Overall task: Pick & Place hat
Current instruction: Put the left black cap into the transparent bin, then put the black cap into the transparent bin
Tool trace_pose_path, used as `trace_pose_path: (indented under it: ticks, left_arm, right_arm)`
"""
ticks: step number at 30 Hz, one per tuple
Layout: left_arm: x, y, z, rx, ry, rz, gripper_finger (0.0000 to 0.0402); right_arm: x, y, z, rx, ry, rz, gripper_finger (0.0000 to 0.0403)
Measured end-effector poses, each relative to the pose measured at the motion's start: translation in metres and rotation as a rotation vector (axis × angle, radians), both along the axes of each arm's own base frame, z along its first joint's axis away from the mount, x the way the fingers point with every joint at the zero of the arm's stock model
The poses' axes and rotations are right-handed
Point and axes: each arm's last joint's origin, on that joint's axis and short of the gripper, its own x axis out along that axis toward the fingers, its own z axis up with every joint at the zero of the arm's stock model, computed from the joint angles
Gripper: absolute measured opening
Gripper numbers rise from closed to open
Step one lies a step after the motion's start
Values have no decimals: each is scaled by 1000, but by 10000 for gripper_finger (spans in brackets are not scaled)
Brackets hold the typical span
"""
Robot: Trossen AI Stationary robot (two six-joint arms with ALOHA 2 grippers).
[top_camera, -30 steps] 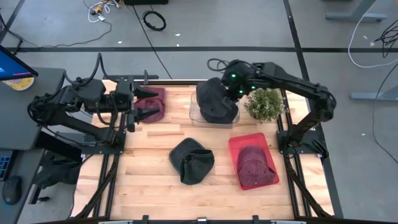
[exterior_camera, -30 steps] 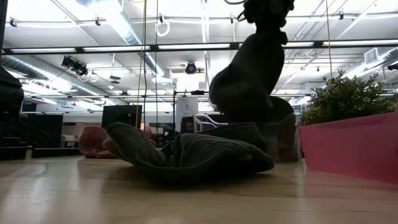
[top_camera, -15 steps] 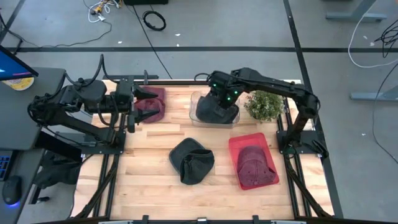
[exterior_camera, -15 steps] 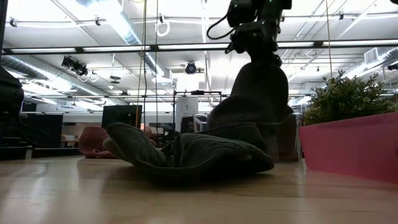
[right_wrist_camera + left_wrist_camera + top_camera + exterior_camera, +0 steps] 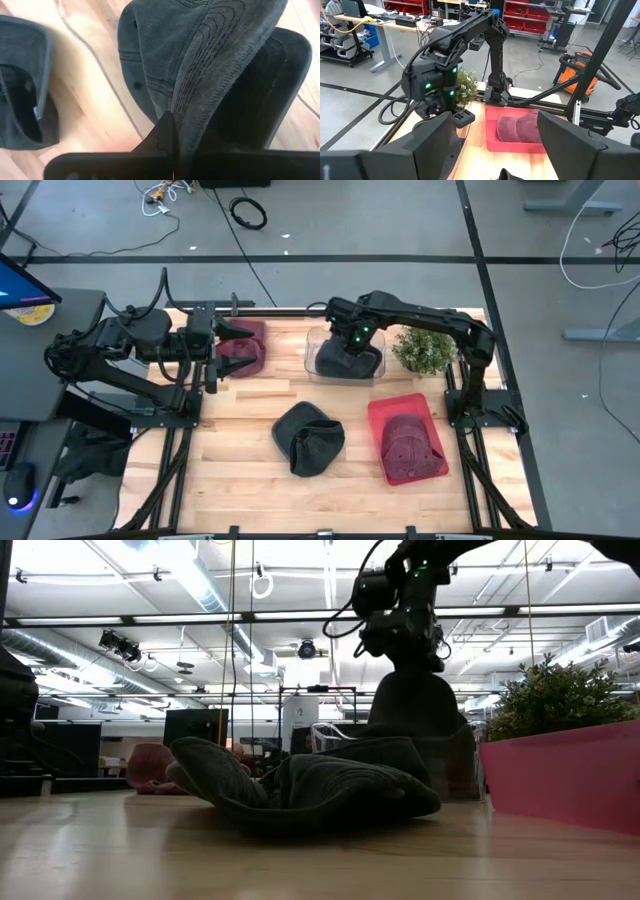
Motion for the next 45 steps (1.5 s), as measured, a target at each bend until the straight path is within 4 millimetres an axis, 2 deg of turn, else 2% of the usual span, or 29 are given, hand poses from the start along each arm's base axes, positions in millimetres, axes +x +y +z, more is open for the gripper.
trace_pose_path:
  ticks: [7,14,21,28,37,45]
  left_arm:
    - [0,0,0,-24,-4,5,298]
    - [0,0,0,-28,-4,5,298]
    - [0,0,-1,-32,-1,6,298]
    - [-1,0,-5,-62,44,16,298]
    - [-1,0,-6,-66,55,19,298]
    - [-1,0,-7,-65,59,21,298]
  right_arm:
    - [4,-14,-16,27,33,-12,3]
    - [8,-22,-24,55,9,-10,6]
    - [10,-26,-24,49,-38,52,40]
    - [7,-31,-24,61,-30,2,65]
    - [-4,-25,-6,55,-48,10,156]
    - [-29,-20,34,17,-128,-4,226]
